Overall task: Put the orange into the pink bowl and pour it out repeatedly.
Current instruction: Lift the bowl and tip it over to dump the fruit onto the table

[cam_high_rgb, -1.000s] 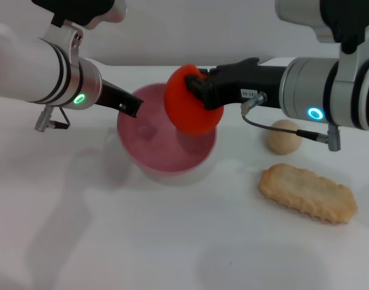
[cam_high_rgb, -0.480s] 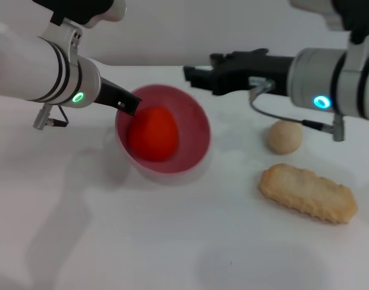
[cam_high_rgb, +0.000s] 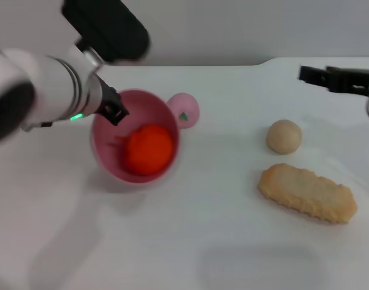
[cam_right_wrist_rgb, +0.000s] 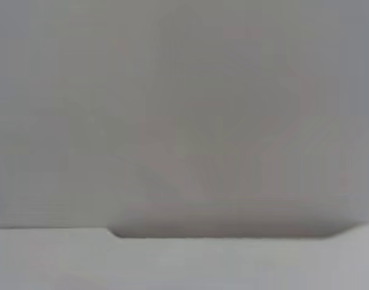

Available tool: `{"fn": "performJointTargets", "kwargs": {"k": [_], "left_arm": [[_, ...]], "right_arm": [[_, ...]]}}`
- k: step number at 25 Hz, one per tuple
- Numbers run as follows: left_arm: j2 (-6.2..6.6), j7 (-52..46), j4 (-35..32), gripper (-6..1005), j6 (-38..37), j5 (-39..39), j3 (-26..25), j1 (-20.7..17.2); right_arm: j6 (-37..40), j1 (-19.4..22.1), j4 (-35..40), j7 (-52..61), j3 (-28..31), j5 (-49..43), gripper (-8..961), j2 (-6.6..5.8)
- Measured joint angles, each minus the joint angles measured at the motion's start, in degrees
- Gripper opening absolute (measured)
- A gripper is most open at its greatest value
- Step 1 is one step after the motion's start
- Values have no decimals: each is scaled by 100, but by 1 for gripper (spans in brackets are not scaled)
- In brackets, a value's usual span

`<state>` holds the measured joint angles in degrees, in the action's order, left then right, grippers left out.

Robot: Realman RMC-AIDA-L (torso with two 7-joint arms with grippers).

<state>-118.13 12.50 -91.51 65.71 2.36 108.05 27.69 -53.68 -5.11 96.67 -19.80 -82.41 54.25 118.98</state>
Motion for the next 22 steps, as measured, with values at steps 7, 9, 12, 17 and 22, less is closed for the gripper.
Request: {"fn": "performJointTargets", "kwargs": {"k": [7,9,12,17,22], "left_arm": [[-25,-120,-740,41,66,-1487,1301,-132],[-40,-157,-852,41,151,-2092,1733,-137],[-64,-240,-883,41,338,-3078,2373,-85],[-85,-553,-403,41,352,-4555,3224,-75],[-94,-659,198,41,395,-5435,3688,-57]], "right_arm": [[-263,178,-645,-727,545,935,568,-17],[-281,178,-732,-778,547,940,568,-21],[-324,179,-813,-853,550,952,568,-25],[-418,156,-835,-933,590,958,567,-35],[-513,100,-845,-984,659,961,578,-43]]}}
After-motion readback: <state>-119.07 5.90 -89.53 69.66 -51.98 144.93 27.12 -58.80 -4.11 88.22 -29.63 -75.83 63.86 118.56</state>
